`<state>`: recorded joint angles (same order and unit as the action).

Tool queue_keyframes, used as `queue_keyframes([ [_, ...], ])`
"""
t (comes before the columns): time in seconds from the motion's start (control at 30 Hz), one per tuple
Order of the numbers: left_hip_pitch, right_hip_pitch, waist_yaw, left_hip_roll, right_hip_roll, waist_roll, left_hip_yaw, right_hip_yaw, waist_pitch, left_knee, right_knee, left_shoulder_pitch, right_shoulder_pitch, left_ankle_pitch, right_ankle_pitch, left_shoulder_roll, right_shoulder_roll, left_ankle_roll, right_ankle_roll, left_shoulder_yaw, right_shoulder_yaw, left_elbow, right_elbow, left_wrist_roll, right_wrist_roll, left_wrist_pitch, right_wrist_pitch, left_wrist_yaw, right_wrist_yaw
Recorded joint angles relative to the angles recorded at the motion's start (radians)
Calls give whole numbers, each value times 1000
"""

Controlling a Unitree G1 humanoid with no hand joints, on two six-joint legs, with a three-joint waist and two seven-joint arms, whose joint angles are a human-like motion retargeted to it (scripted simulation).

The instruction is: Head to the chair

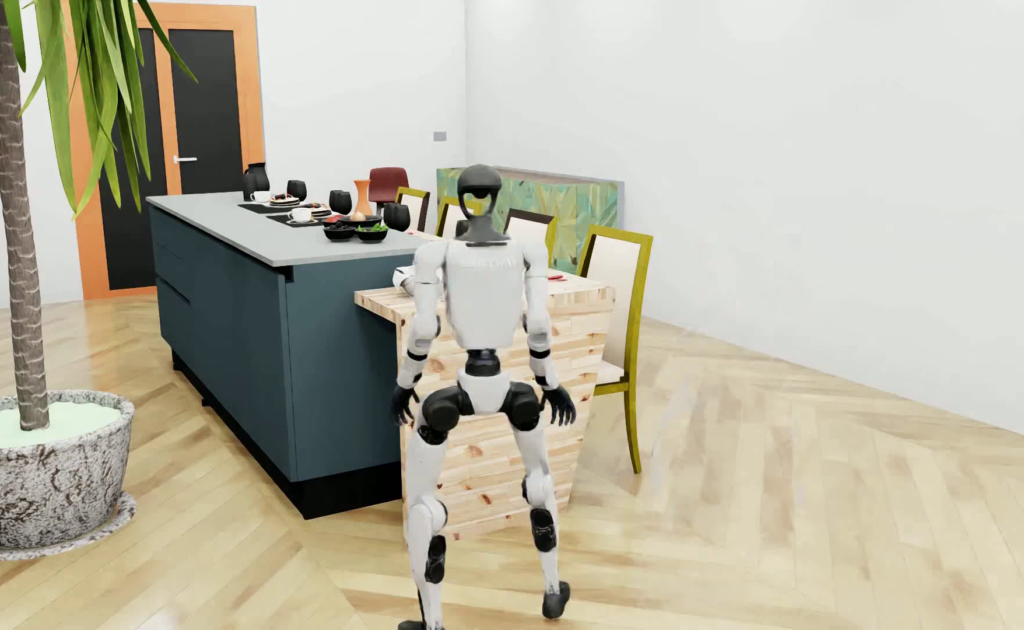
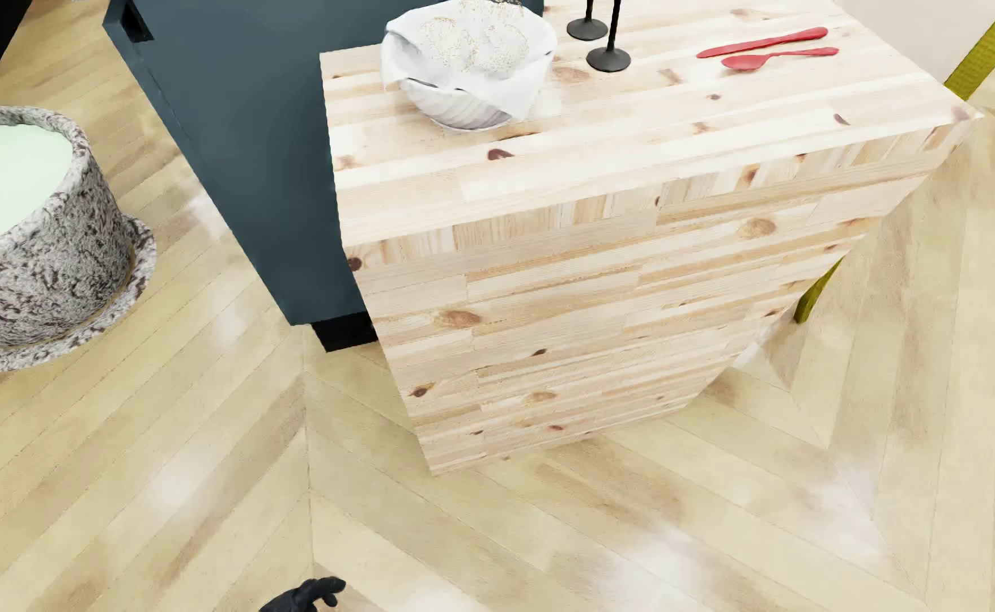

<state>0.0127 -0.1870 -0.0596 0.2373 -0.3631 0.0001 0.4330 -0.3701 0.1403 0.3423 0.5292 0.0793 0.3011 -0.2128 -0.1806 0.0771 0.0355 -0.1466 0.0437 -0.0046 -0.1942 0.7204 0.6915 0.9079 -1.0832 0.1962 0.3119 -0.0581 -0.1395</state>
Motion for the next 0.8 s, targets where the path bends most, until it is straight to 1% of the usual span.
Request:
queue_keyframes([
  [0.03,12,30,1,15,-39,-1,15,-110,-4,4,-24,6,-1,1,18,2,2,-19,-13,-1,-10,-13,4,-9,-6,5,7,4,-9],
  [0.07,23,54,-1,36,-51,-1,26,-176,-7,10,-36,17,-7,3,53,9,7,-44,9,2,-19,-29,11,-22,-9,5,12,6,-17],
  [0.1,33,61,-6,64,-35,-1,33,-177,-9,21,-30,33,-16,8,50,18,14,-72,65,4,-28,-45,18,-34,-6,4,18,18,-30],
  [0.13,41,64,-10,100,-3,2,30,-170,-8,32,-17,52,-32,21,25,34,19,-93,65,6,-25,-59,32,-43,-7,2,15,26,-32],
  [0.17,39,68,-13,145,36,8,22,-174,-7,57,-1,78,-49,51,-3,46,19,-102,45,10,-16,-72,52,-49,-10,5,8,33,-22],
  [0.2,21,79,-13,208,86,17,7,-179,-4,119,-1,99,-76,98,-23,62,22,-98,22,8,-3,-77,74,-56,-16,7,0,30,-10],
  [0.23,-21,93,-10,274,144,29,-10,-179,-1,210,-18,121,-104,156,-36,78,17,-24,-1,6,21,-78,90,-58,-38,11,-7,23,0],
  [0.27,-64,111,-7,349,204,45,4,-172,2,309,-43,150,-132,198,-44,80,12,171,-23,0,39,-79,109,-58,-61,21,-20,18,-7],
  [0.3,-108,132,1,394,260,61,11,-158,6,408,-76,177,-161,179,-48,77,4,263,-44,-5,49,-78,115,-55,-70,28,-35,10,-9],
  [0.33,-173,151,16,386,307,76,-39,-129,11,521,-102,209,-197,132,-51,67,-4,290,-63,-8,58,-82,112,-50,-67,33,-45,3,5],
  [0.37,-249,169,35,341,347,86,-111,-89,15,637,-126,238,-231,111,-52,47,-18,287,-80,-2,75,-85,105,-51,-65,37,-62,-1,33],
  [0.4,-323,185,52,280,383,94,-169,-44,18,737,-144,268,-265,96,-54,23,-36,272,-95,7,104,-87,98,-55,-70,38,-81,2,62],
  [0.43,-388,199,67,224,416,99,-193,3,19,808,-159,292,-298,96,-57,-1,-58,261,-110,17,144,-81,88,-57,-84,40,-100,5,93],
  [0.47,-441,214,80,181,448,103,-187,50,20,845,-178,313,-333,97,-59,-24,-77,248,-124,20,192,-74,77,-60,-104,40,-118,0,122],
  [0.5,-489,231,91,136,481,106,-176,101,20,857,-197,332,-366,101,-60,-38,-90,254,-140,10,237,-67,64,-51,-119,35,-134,-6,143],
  [0.53,-536,254,101,72,512,108,-181,151,19,842,-217,345,-394,108,-61,-44,-98,250,-154,-11,285,-56,49,-36,-135,29,-147,-20,160],
  [0.57,-580,280,108,-14,540,108,-205,198,19,798,-240,354,-414,120,-61,-46,-100,239,-168,-32,324,-48,28,-24,-138,21,-161,-41,171],
  [0.6,-609,305,111,-94,567,108,-222,242,17,724,-259,361,-427,125,-62,-41,-96,220,-184,-53,356,-45,6,-9,-129,11,-174,-63,178],
  [0.63,-615,328,110,-148,591,109,-204,283,15,608,-276,365,-437,140,-62,-38,-92,202,-198,-62,389,-48,-15,-1,-119,2,-187,-79,186],
  [0.67,-604,346,108,-184,612,109,-163,322,11,459,-286,368,-443,152,-65,-37,-87,177,-212,-57,421,-56,-34,0,-107,-2,-197,-85,192],
  [0.73,-541,386,102,-244,655,108,-83,398,4,122,-291,376,-442,164,-69,-33,-79,126,-239,-22,483,-79,-59,-12,-79,3,-218,-63,210],
  [0.77,-498,409,100,-262,673,106,-56,432,2,-4,-282,378,-433,162,-66,-31,-78,130,-250,-2,510,-89,-62,-19,-69,10,-224,-48,222],
  [0.8,-459,439,99,-272,690,101,-55,460,0,-58,-261,378,-420,152,-56,-27,-79,148,-262,20,532,-95,-59,-28,-62,18,-224,-33,231],
])
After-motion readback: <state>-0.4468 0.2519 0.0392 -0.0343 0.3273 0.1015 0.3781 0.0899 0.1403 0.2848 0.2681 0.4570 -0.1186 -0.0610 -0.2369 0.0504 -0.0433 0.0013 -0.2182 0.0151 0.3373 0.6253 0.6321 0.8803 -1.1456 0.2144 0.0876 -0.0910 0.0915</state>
